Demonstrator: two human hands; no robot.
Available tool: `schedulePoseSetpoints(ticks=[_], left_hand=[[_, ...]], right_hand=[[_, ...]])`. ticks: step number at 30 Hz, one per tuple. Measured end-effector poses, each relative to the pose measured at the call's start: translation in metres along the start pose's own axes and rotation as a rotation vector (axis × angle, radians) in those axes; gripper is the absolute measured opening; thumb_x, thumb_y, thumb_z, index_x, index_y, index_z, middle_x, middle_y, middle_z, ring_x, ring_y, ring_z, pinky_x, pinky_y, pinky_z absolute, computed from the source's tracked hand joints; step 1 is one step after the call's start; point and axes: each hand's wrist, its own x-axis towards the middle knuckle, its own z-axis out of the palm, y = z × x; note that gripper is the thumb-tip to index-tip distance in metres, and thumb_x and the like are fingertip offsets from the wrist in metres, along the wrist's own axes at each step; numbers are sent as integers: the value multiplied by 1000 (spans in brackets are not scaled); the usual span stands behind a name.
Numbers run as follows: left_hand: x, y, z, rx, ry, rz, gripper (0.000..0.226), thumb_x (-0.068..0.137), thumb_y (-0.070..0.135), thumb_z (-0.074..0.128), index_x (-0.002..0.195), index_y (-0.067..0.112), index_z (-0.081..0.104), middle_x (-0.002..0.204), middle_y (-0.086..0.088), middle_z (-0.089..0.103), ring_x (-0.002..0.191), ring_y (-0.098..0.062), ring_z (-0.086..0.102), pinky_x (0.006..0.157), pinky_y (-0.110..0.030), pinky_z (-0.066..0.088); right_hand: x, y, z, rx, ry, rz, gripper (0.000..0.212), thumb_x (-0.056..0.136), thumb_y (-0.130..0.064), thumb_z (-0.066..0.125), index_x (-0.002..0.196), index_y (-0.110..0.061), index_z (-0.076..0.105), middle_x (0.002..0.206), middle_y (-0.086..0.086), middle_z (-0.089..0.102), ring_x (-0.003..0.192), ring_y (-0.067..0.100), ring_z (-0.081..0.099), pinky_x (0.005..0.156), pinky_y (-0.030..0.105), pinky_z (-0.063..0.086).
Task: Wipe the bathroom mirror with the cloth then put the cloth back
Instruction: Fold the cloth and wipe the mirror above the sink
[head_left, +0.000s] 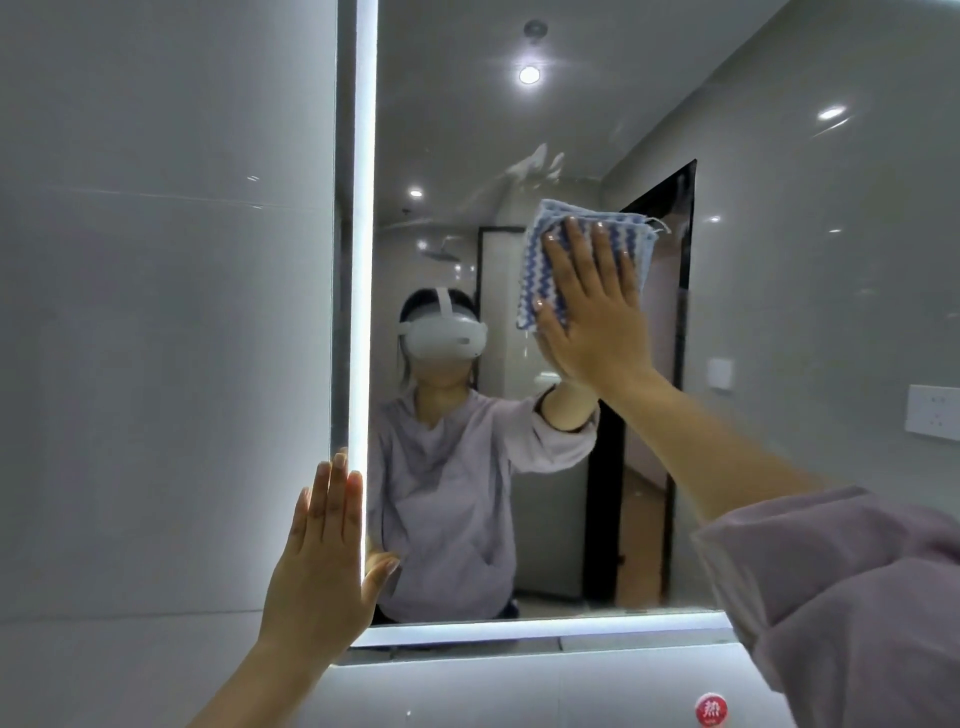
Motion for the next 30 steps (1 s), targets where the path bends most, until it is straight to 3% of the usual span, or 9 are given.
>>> schedulePoseSetpoints(ticks=[5,14,21,30], left_hand=[[1,-1,1,-3,2,13,88,85,61,22,139,-9,31,151,-25,23,142,-38,13,114,-36,4],[2,-2,3,-26,11,19,90,88,65,15,137,-9,34,148,-27,28,141,-32,8,113,-36,5],[2,-3,4,-6,52,38,89,88,67,9,144,-1,9,150,-24,22,141,-32,5,113,-37,6],[3,-3,7,-31,103,69,87,87,68,8,145,3,5,154,-13,2,141,-32,6,112,-39,7]], right_hand=[[-14,48,-1,-11,1,47,66,99,-48,25,154,-16,9,162,8,7,149,26,2,120,45,2],[-37,102,-2,-36,0,88,66,97,-48,21,154,-15,13,161,9,13,148,25,7,121,40,0],[-61,137,-5,-5,-1,280,68,95,-46,16,153,-10,12,161,12,8,149,27,3,120,46,5],[-66,134,-13,3,-4,356,72,91,-48,11,153,-10,14,161,10,8,149,27,3,121,44,1]])
